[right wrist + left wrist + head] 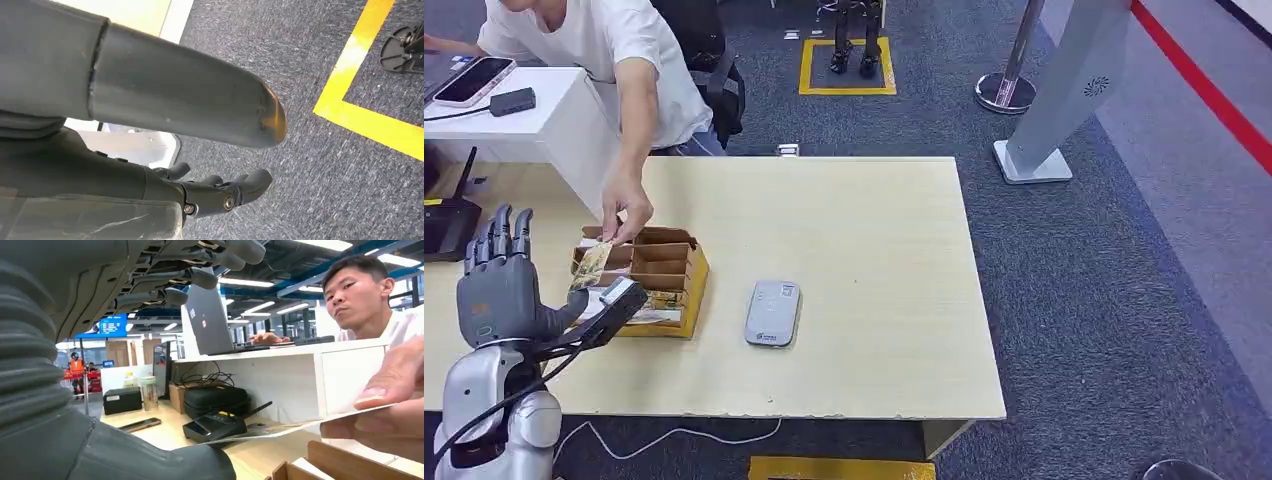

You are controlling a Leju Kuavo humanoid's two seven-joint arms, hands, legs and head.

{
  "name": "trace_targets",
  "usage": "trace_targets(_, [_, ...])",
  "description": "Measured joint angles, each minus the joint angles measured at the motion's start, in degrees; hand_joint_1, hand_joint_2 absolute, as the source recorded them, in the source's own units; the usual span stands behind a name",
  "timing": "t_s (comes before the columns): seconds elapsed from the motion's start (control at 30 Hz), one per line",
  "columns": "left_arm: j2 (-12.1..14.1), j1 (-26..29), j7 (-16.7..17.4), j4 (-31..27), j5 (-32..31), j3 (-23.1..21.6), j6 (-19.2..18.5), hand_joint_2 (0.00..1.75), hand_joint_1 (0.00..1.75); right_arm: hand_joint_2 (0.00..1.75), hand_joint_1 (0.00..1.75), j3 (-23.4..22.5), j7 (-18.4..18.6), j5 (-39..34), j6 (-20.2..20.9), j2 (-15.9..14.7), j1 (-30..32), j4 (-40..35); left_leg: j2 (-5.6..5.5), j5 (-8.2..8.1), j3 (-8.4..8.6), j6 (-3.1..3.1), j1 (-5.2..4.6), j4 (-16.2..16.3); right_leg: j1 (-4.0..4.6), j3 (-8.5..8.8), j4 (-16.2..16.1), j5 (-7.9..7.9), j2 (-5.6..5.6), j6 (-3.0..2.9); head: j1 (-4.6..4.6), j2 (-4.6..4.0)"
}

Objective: Pass the card to the sensor for recognition and then transmit it.

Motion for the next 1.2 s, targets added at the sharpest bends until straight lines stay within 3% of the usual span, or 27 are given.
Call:
trace_targets(0.2, [0.00, 0.00, -0.02, 0.00, 0.00, 0.00, 0.00, 1.75, 0.00, 0.00, 0.00, 0.00, 0.00, 0.00, 0.00, 0.00, 0.00, 0.09, 0.00, 0.00, 0.00, 0.00, 0.00, 0.00, 0.00, 0.00, 0.00, 0.00, 0.00, 0.00, 0.00, 0.00])
trace_targets(0.23, [0.00, 0.00, 0.00, 0.00, -0.02, 0.00, 0.00, 1.75, 1.75, 0.00, 0.00, 0.00, 0.00, 0.00, 0.00, 0.00, 0.00, 0.11, 0.00, 0.00, 0.00, 0.00, 0.00, 0.00, 0.00, 0.00, 0.00, 0.00, 0.00, 0.00, 0.00, 0.00])
trace_targets(0.4, [-0.07, -0.51, -1.59, 0.24, 0.46, -0.02, -1.92, 1.75, 1.75, 0.00, 0.00, 0.09, -0.26, 0.00, 0.00, -0.07, -0.04, 0.37, 0.00, 0.00, 0.01, 0.00, 0.00, 0.01, 0.00, -0.04, -0.01, 0.00, 0.00, 0.00, 0.02, 0.00])
trace_targets(0.6, [-0.39, -3.46, -1.92, 2.89, -0.24, -0.13, -1.64, 1.75, 1.75, 0.00, 0.00, 0.59, -0.44, -0.02, 0.00, -0.42, -0.36, 1.20, 0.03, 0.00, 0.03, 0.00, 0.00, 0.01, 0.00, -0.03, -0.01, 0.02, 0.03, 0.00, 0.00, 0.00])
trace_targets(1.2, [-0.44, -3.86, -1.92, 4.55, -0.17, -0.31, -1.46, 1.75, 1.75, 0.00, 0.00, 1.05, -0.44, -0.02, 0.00, -0.61, -0.39, 2.29, 0.03, 0.00, 0.02, 0.00, 0.00, 0.01, 0.00, -0.03, -0.01, 0.01, 0.04, 0.00, 0.00, 0.00])
